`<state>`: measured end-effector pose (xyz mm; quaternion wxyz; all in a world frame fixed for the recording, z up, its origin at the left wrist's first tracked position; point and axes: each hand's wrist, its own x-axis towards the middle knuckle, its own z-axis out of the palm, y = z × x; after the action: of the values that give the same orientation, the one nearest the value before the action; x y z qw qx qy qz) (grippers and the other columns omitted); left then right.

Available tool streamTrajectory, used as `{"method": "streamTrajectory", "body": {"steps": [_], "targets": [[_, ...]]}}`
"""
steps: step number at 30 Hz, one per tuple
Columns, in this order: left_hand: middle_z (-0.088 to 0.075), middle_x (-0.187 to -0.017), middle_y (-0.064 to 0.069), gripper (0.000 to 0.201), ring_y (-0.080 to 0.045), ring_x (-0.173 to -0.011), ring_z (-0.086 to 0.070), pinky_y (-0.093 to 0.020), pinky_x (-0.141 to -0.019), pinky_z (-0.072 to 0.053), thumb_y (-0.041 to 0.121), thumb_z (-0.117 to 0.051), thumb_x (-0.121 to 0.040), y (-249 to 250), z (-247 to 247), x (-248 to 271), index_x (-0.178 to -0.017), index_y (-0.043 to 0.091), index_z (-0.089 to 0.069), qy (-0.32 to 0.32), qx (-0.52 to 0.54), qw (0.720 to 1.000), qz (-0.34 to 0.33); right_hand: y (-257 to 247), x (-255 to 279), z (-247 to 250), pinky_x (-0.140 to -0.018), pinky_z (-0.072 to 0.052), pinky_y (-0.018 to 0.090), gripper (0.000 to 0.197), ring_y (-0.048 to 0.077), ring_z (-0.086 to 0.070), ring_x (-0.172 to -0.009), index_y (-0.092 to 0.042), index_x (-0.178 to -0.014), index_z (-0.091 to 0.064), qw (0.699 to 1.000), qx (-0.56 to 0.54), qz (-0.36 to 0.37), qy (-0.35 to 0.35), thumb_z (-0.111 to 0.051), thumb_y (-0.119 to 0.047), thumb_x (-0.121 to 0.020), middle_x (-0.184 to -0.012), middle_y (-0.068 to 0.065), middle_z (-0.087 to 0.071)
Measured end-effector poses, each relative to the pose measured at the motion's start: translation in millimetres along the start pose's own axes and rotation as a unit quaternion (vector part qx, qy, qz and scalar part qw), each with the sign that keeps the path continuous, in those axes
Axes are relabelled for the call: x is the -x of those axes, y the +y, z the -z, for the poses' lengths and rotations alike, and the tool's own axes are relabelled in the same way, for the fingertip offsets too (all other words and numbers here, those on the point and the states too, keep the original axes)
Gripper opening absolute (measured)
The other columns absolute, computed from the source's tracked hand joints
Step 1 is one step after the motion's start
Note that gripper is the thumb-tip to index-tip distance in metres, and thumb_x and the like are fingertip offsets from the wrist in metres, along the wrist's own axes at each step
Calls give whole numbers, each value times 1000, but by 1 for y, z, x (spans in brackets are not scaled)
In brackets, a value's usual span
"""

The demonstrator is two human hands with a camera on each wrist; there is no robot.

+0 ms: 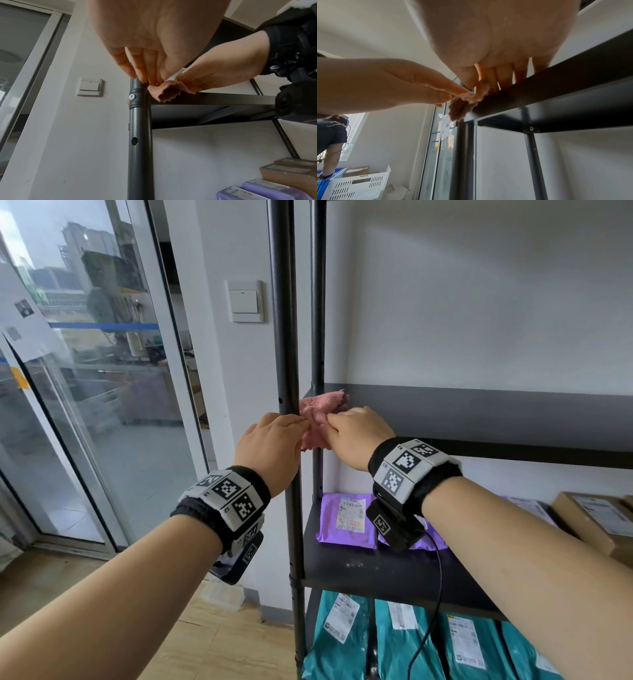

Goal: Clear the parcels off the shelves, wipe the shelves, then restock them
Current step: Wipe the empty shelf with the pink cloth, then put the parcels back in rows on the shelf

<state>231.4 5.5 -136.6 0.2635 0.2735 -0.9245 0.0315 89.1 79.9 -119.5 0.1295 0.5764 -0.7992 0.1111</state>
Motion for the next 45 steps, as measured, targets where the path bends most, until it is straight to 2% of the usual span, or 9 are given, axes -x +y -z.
{"method": "streamTrajectory", "body": {"steps": [5,10,15,17,20,23,30,40,45], "targets": [[-45,-141,13,43,-18,-128,-36,-30,-101,-32,19,-39,-96,4,1,-1,-138,28,-45,2,7,1000,-18,8,6,-4,-97,-38,41,42,31,-54,-106,-11,-100,-65,997,-49,-7,58,-32,-37,-100,-106,10,-64],[-47,-138,14,39,-19,-127,-36,-31,-100,-32,20,-40,-96,9,-3,1,-132,27,-51,5,26,999,-20,7,17,-5,-114,-19,43,37,21,-42,-126,-12,-122,-55,999,-40,-16,23,-32,-32,-100,-131,3,-54],[-56,-130,10,38,-21,-121,-44,-32,-97,-35,12,-47,-91,24,-12,3,-125,25,-60,78,78,993,-43,17,36,-9,-109,-29,33,39,26,-40,-129,-8,-131,-52,982,-129,-46,129,-47,-23,-96,-137,9,-49],[-61,-122,6,35,-25,-114,-50,-34,-94,-39,10,-47,-91,37,-19,3,-119,23,-64,87,107,988,-68,23,49,-10,-104,-35,36,36,31,-47,-123,-6,-125,-59,978,-115,-51,168,-54,-17,-91,-129,13,-54],[-66,-112,3,37,-27,-106,-56,-39,-90,-47,13,-41,-88,59,-34,3,-110,21,-69,81,144,980,-110,39,71,-9,-87,-46,43,29,37,-59,-98,-5,-105,-69,970,-78,-56,224,-61,-10,-77,-105,15,-64],[-67,-110,3,35,-29,-106,-56,-42,-89,-47,9,-44,-87,88,-48,3,-108,20,-70,63,163,976,-128,61,96,-4,-84,-44,40,28,34,-58,-96,-8,-103,-70,968,-63,-95,222,-61,-5,-77,-100,12,-63],[-61,-123,6,39,-23,-118,-48,-35,-99,-39,8,-41,-92,188,-65,-5,-119,24,-64,-3,170,971,-169,148,174,22,-88,-41,38,27,33,-55,-102,-8,-105,-70,958,-47,-177,220,-58,-4,-81,-105,12,-62],[-56,-129,6,41,-19,-122,-43,-35,-100,-37,11,-36,-94,417,-92,-9,-124,27,-59,-41,212,953,-214,321,330,78,-98,-37,30,29,21,-43,-122,-14,-119,-62,944,-33,-285,164,-50,-14,-93,-126,5,-53],[-56,-128,5,38,-17,-120,-44,-35,-99,-39,15,-35,-96,510,-108,-6,-125,27,-57,-70,216,944,-239,386,393,88,-94,-40,25,30,18,-49,-116,-15,-121,-60,939,-33,-315,136,-51,-16,-93,-125,4,-53]]}}
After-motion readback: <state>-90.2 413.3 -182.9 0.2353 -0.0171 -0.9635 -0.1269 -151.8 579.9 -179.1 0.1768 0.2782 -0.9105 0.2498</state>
